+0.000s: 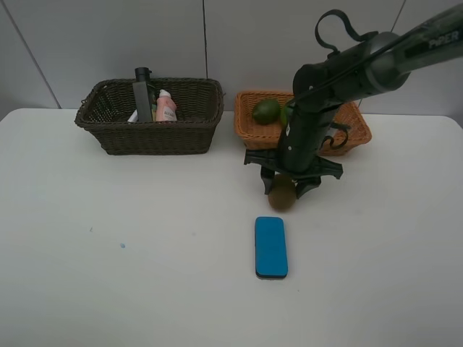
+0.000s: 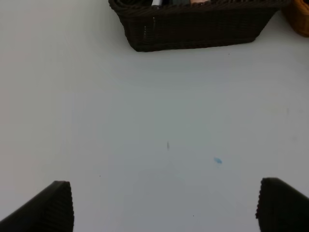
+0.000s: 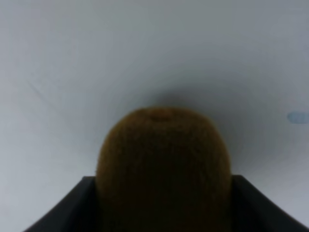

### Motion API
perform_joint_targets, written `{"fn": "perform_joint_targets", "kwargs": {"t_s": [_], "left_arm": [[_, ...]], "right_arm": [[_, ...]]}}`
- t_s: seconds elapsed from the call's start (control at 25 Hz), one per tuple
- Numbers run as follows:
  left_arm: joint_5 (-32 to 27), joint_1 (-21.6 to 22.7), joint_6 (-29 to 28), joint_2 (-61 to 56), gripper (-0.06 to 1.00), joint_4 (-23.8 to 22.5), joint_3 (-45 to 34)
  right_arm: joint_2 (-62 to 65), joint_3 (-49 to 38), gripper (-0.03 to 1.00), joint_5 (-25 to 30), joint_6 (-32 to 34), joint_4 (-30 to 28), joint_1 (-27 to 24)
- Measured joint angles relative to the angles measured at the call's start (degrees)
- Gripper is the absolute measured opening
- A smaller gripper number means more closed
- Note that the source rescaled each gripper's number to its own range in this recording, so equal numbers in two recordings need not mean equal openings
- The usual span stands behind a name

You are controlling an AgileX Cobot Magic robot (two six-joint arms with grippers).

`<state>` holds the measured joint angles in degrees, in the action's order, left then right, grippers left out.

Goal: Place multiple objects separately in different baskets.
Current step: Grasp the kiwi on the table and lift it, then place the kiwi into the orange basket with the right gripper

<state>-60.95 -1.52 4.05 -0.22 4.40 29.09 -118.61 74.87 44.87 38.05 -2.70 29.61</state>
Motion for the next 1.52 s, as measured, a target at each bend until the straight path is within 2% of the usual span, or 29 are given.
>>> {"fn": "perform_joint_targets", "kwargs": {"t_s": [0.24,0.4,0.68,0.84,1.16,1.52], "left_arm": [[0.0,0.0,0.0,0.0,0.94,0.0,0.0],[0.0,0.0,0.0,0.0,0.94,0.0,0.0],[0.0,0.0,0.0,0.0,0.94,0.0,0.0],[0.0,0.0,0.0,0.0,0.94,0.0,0.0],[0.0,0.0,0.0,0.0,0.94,0.0,0.0],[0.0,0.0,0.0,0.0,0.94,0.0,0.0]], "right_arm": [[0.0,0.0,0.09,0.77,0.0,-0.35,0.0],[1.1,0.0,0.09,1.36,-0.06,-2.58,0.13],[11.39,0.0,0.09,7.83,-6.86,-2.85,2.66],[15.17,0.0,0.09,8.41,-7.29,-2.8,2.41],[15.35,2.09,0.09,8.56,-10.21,-2.73,-3.01],[6.62,18.26,0.09,10.67,-16.02,-2.73,-9.99]]}}
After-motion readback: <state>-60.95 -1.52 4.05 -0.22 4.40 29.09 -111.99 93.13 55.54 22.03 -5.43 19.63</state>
